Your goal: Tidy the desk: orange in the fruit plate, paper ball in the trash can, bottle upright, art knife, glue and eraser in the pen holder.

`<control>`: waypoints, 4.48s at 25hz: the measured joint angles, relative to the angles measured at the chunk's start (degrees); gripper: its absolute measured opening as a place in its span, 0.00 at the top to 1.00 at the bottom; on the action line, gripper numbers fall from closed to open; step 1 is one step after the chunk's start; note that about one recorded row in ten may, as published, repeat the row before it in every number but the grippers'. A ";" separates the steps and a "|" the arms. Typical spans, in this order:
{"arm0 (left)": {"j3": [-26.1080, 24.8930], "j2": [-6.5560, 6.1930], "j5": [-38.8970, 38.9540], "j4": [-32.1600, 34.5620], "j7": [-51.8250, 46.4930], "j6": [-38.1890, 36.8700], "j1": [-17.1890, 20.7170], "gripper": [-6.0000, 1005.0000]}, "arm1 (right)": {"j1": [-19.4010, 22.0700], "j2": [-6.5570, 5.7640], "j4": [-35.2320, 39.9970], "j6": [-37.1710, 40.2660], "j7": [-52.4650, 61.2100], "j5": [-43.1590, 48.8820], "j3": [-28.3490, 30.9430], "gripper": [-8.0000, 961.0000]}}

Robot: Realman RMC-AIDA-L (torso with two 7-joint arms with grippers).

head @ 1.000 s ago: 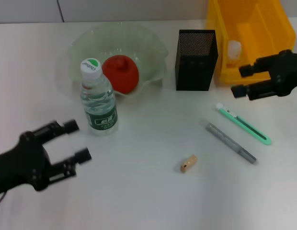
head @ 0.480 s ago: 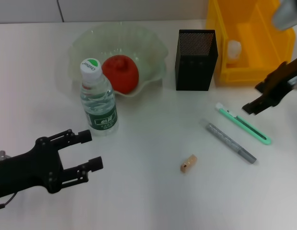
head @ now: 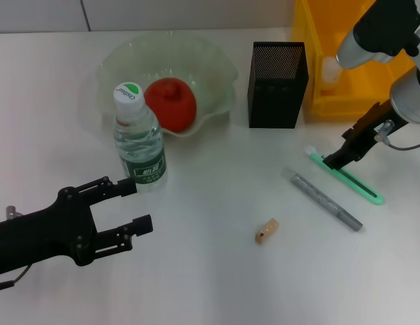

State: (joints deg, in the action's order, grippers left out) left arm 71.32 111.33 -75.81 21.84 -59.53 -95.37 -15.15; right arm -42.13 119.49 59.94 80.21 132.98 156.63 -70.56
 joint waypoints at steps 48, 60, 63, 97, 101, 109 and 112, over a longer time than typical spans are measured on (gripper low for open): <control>-1.13 1.02 0.10 -0.40 -0.01 1.00 -0.84 0.25 | -1.71 -0.12 -6.74 -8.16 1.64 -4.37 -5.09 0.81; -1.28 0.99 0.04 -0.39 -0.04 1.61 -0.84 0.25 | 4.15 -2.87 1.80 3.95 -19.22 -35.18 24.63 0.79; -1.28 1.06 0.05 -0.36 -0.06 2.04 -1.04 0.25 | 3.63 -5.08 -10.58 1.36 -30.90 -47.90 31.12 0.79; -1.27 1.30 0.09 -0.39 0.26 5.33 -2.11 0.24 | -1.15 -0.46 -35.06 -14.67 -61.61 -66.95 30.66 0.64; -1.27 1.07 0.06 -0.38 -0.01 4.97 -2.14 0.24 | 3.38 -1.54 -19.22 -9.06 -44.25 -60.34 23.44 0.61; -1.27 0.98 0.05 -0.35 -0.18 4.82 -1.95 0.24 | 5.89 -1.57 8.11 5.06 -19.79 -41.70 18.93 0.57; -1.27 0.98 0.05 -0.22 -0.39 4.74 -1.93 0.24 | 3.59 -1.39 15.39 13.84 -12.63 -31.36 15.44 0.52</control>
State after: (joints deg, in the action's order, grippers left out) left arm 70.05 112.31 -75.77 21.62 -59.91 -90.64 -17.09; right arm -38.54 118.10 75.33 94.04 120.34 125.27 -55.12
